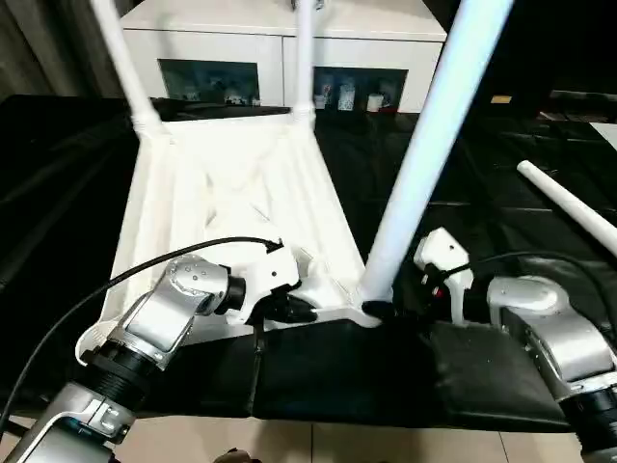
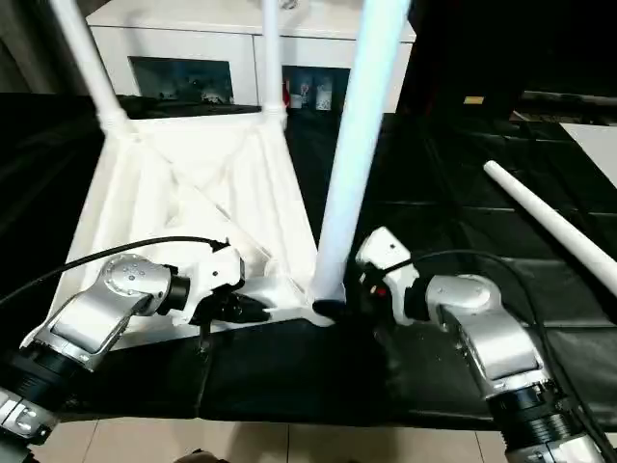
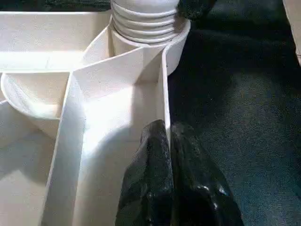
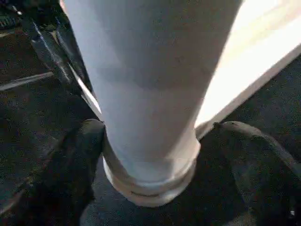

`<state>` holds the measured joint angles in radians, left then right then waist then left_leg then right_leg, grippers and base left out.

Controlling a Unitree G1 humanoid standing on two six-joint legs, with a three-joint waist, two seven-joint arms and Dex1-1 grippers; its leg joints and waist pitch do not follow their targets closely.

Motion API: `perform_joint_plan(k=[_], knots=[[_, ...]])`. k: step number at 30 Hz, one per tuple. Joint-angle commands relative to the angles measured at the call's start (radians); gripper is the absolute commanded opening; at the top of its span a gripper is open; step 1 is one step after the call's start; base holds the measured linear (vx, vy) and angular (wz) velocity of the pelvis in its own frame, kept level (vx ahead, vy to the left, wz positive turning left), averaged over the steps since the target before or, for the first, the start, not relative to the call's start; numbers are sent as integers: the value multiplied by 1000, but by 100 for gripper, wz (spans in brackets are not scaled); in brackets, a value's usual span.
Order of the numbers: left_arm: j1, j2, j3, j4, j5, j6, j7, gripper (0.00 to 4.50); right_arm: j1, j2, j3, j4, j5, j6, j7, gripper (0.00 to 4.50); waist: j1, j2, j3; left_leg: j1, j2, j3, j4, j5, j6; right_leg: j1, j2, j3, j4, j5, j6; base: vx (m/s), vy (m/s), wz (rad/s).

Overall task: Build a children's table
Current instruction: Rotate leg to tighten

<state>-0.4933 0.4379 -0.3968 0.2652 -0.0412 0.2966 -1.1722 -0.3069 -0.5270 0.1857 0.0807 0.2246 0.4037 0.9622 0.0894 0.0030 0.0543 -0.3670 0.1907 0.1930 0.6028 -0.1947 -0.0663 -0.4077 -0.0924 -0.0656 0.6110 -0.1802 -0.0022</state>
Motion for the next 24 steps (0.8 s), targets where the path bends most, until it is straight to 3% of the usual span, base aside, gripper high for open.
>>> perform_joint_plan(k=[1, 7, 16, 18, 20, 22, 23, 24], knots=[[-10, -8, -19, -55, -23, -15, -43, 0, 0, -7, -2, -7, 0, -4, 3, 384, -8, -6, -67, 12, 40, -15, -74, -173, 38, 50, -50, 47, -66, -171, -224, 0, 0, 0], [-13, -11, -20, -50, -19, -14, -41, 0, 7, -11, 0, -7, 4, 1, 22, 322, -6, -6, -68, 11, 39, -14, -72, -156, 47, 52, -51, 47, -62, -147, -235, 0, 0, 0], [-11, -11, -18, -46, -17, 5, -33, 0, -6, 10, -5, 48, -26, 19, -33, 269, -6, -8, -69, 11, 39, -14, -71, -152, 48, 53, -50, 46, -62, -149, -235, 0, 0, 0], [-28, -54, 13, 0, -11, 39, 50, 0, -49, 80, -55, 164, -68, 33, -211, 263, -14, -6, -65, 9, 36, -14, -74, -170, 31, 50, -50, 44, -67, -193, -231, 0, 0, 0], [-39, -76, 24, 27, -6, 47, 89, 0, -65, 108, -75, 200, -72, 41, -270, 259, -23, -9, -64, 13, 34, -18, -76, -214, 6, 51, -52, 42, -76, -275, -210, 0, 0, 0], [-77, -142, 58, 101, 15, 77, 219, 0, -98, 187, -130, 264, -68, 67, -428, 259, -34, -9, -61, 9, 34, -18, -78, -229, -2, 50, -50, 44, -79, -295, -195, 0, 0, 0], [-77, -142, 58, 101, 15, 77, 219, 0, -98, 187, -130, 264, -68, 67, -428, 258, -39, -8, -59, 9, 31, -17, -79, -242, -5, 47, -47, 42, -81, -316, -192, 0, 0, 0], [-104, -188, 80, 146, 26, 107, 308, 0, -122, 249, -176, 307, -64, 88, -559, 258, -43, -9, -62, 14, 30, -21, -78, -265, -17, 46, -50, 39, -88, -367, -178, 0, 0, 0]])
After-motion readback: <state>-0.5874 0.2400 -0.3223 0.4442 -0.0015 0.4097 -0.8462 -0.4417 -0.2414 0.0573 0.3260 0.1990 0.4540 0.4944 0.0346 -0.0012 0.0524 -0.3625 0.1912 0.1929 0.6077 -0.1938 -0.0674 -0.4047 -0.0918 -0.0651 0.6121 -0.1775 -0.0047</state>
